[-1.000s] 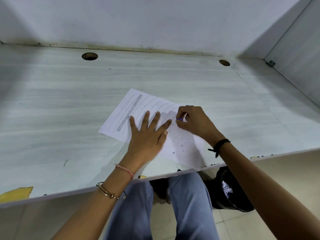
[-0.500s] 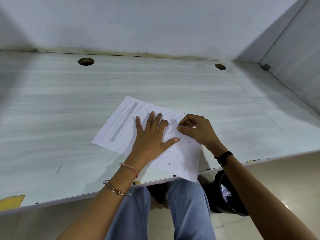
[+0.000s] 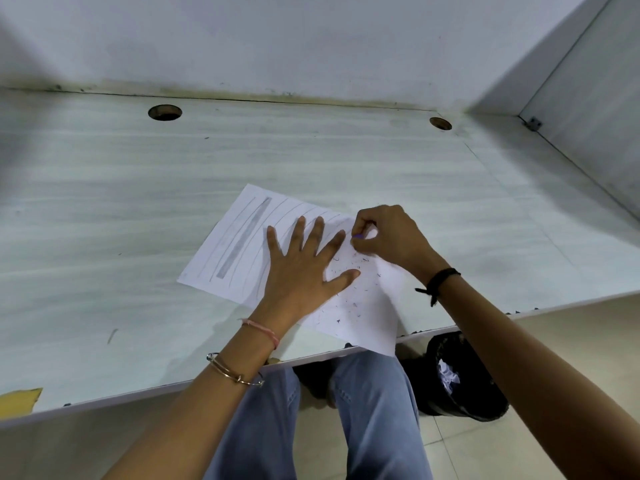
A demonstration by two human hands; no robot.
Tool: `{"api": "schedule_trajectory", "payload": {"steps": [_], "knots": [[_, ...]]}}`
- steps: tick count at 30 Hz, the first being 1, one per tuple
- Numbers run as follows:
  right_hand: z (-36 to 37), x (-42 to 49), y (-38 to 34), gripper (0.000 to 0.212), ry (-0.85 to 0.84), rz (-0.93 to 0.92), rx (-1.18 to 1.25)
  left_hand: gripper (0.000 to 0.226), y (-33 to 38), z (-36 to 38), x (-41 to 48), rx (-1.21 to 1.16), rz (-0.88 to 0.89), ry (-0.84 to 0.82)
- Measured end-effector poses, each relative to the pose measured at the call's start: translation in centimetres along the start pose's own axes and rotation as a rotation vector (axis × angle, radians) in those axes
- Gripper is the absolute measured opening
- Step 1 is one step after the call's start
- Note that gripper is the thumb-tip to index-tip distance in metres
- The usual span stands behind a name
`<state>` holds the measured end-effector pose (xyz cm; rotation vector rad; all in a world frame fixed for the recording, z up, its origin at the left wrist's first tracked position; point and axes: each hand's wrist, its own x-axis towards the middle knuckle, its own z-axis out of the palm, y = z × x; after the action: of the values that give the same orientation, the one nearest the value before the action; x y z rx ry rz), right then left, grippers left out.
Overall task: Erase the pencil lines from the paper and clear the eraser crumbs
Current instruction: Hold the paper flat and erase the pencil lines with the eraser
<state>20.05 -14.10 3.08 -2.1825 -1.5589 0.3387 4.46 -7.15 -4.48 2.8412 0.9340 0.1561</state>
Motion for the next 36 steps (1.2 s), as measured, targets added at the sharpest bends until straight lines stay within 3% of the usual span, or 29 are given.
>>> {"api": "schedule_trajectory", "payload": {"steps": [4,8,11,15,18,22,25,29,33,36], "knots": [[-0.2,0.5,-0.5,0.004,-0.17,-0.042,-0.024,0.091,0.0,0.2,0.0,-0.022,0.001,0.014],[-0.8,1.0,0.1,0.003,-0.046,-0.003,-0.074,0.09,0.1,0.0,0.0,-0.002,-0.001,0.006],[-0.6,0.7,0.0,0.003,-0.193,-0.036,0.007,0.087,0.1,-0.1,0.0,-0.008,-0.005,0.005],[-0.2,1.0,0.3,0.002,-0.003,-0.029,-0.088,0.086,0.1,0.0,0.0,-0.007,-0.004,0.001],[-0.1,1.1,-0.2,0.002,-0.17,-0.036,-0.035,0.089,0.1,0.2,0.0,-0.016,0.001,0.025],[-0.4,1.8,0.1,0.002,-0.015,-0.006,-0.188,0.093,0.1,0.1,0.1,-0.004,-0.005,0.007],[-0.6,1.7,0.0,0.003,-0.186,0.001,-0.085,0.091,0.1,0.2,0.1,-0.014,-0.001,0.032],[-0.4,1.6,0.3,0.002,0.004,0.03,-0.178,0.089,0.0,0.2,0.1,0.003,-0.003,0.012],[-0.6,1.7,0.0,0.003,-0.15,0.038,-0.09,0.089,0.1,0.2,0.1,0.003,0.001,0.024],[-0.9,2.1,1.1,0.005,-0.016,0.112,-0.126,0.092,0.1,0.1,0.0,0.009,-0.002,0.001]]}}
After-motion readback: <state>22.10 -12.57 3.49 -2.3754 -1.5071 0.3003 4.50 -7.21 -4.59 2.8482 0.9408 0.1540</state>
